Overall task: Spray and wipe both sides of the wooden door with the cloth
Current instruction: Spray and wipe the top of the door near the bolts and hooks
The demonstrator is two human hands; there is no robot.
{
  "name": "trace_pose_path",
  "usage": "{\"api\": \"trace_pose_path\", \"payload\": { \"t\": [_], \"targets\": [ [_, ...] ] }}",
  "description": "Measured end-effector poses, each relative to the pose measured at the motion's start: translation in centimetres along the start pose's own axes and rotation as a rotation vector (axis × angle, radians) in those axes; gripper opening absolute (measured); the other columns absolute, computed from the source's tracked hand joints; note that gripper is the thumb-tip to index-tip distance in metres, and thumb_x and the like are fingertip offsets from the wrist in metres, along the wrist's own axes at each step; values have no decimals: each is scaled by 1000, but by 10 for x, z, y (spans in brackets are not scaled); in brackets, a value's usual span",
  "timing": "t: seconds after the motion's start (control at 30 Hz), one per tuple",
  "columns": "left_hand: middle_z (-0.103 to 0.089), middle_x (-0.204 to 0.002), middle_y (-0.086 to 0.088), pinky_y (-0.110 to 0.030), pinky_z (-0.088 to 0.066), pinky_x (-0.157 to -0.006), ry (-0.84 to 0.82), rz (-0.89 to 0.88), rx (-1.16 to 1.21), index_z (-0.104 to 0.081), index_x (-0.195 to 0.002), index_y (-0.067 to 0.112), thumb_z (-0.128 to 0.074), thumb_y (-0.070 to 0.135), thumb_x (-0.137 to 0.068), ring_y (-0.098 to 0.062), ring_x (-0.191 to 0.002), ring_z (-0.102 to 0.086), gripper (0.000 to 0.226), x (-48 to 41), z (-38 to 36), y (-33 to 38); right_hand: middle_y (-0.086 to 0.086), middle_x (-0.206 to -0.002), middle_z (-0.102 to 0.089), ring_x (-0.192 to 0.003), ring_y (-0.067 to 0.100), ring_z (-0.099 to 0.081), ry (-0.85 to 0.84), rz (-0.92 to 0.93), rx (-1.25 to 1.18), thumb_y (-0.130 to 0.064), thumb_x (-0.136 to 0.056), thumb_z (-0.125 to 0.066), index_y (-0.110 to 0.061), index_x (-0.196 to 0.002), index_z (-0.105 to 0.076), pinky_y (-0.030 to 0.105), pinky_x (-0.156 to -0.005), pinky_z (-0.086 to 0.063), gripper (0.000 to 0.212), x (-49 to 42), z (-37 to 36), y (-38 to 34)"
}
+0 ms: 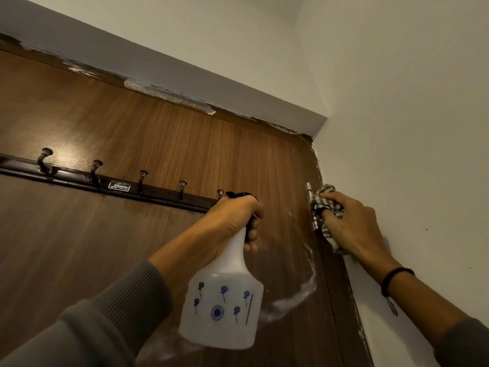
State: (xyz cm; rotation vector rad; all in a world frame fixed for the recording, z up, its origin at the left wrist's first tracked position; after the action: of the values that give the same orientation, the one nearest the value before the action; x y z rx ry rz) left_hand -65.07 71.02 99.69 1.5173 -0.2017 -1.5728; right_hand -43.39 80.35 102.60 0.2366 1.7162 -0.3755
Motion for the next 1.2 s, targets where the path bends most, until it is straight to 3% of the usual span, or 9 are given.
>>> {"api": "trace_pose_path", "payload": {
  "t": [0.1,0.2,0.27,0.33,0.4,0.6,0.73,1.0,1.2],
  "targets": [
    [-55,-51,-7,-21,-43,-39,27,4,-27,-53,-60,11,-61,23,-93,-20,-40,-55,36,3,8,-5,-8,-84,-67,-63,-4,-64,10,65,-110,-24,-104,-55,-30,-133,-61,7,-62,-52,30,4,-12,-16],
    [-61,-53,-9,-21,-43,-37,62,-2,-16,-56,-61,10,-61,27,-93,-24,-43,-63,36,4,27,-8,3,-116,-67,-83,8,-65,-139,77,-139,-40,-107,-42,-38,-146,-46,28,-75,-57,39,13,-55,-34],
    [-66,-60,-12,-24,-46,-39,31,20,-14,-59,-67,8,-61,30,-93,-29,-50,-68,34,2,34,-10,-1,-150,-48,-123,16,-54,-259,154,-136,-53,-106,-30,-45,-152,-33,43,-105,-45,46,32,-98,-59],
    [-69,-67,-15,-26,-48,-41,-3,13,-40,-62,-68,7,-61,33,-91,-33,-58,-71,35,-2,34,-9,-12,-166,-5,-155,16,-9,-299,328,8,-63,-101,-14,-51,-154,-5,44,-126,-9,55,55,-132,-85],
    [-69,-70,-15,-26,-47,-41,6,-14,-76,-63,-66,9,-62,35,-89,-34,-61,-72,35,-6,34,-7,-13,-163,10,-155,12,13,-271,406,131,-61,-99,-8,-46,-150,10,38,-124,7,56,56,-145,-86],
    [-70,-71,-14,-21,-47,-40,38,-65,-46,-61,-70,8,-58,31,-96,-30,-66,-74,34,-5,30,4,-6,-169,-12,-156,15,2,-168,210,167,-51,-108,-22,-43,-159,-18,44,-124,1,52,-24,-129,-34],
    [-71,-73,-13,-23,-49,-43,10,-58,-12,-60,-75,8,-58,30,-95,-30,-71,-73,29,-6,29,5,-2,-170,-10,-156,17,3,-145,69,120,-49,-108,-22,-35,-160,-17,40,-127,2,54,-30,-122,-9],
    [-71,-76,-14,-23,-48,-44,-5,-34,27,-60,-75,8,-58,30,-94,-28,-68,-73,30,-12,23,2,-4,-170,-6,-155,10,6,-165,68,93,-47,-108,-27,-35,-160,-14,25,-117,9,55,35,-108,-1],
    [-69,-74,-13,-21,-48,-40,17,-30,46,-59,-74,7,-58,28,-95,-25,-60,-71,30,-18,18,6,5,-169,-13,-157,20,-2,-138,60,162,-43,-109,-25,-27,-162,-16,36,-126,1,55,-10,-111,-2]
  ]
}}
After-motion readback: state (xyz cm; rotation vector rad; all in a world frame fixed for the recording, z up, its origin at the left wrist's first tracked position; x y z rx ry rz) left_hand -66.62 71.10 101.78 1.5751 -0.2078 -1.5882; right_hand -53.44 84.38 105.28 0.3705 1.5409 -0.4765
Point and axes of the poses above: each hand's wrist, its own x-axis away from the middle knuckle, its own z-axis out of the back of the hand, y = z × x, the point moved 10 cm from there along -x, towards the middle knuckle
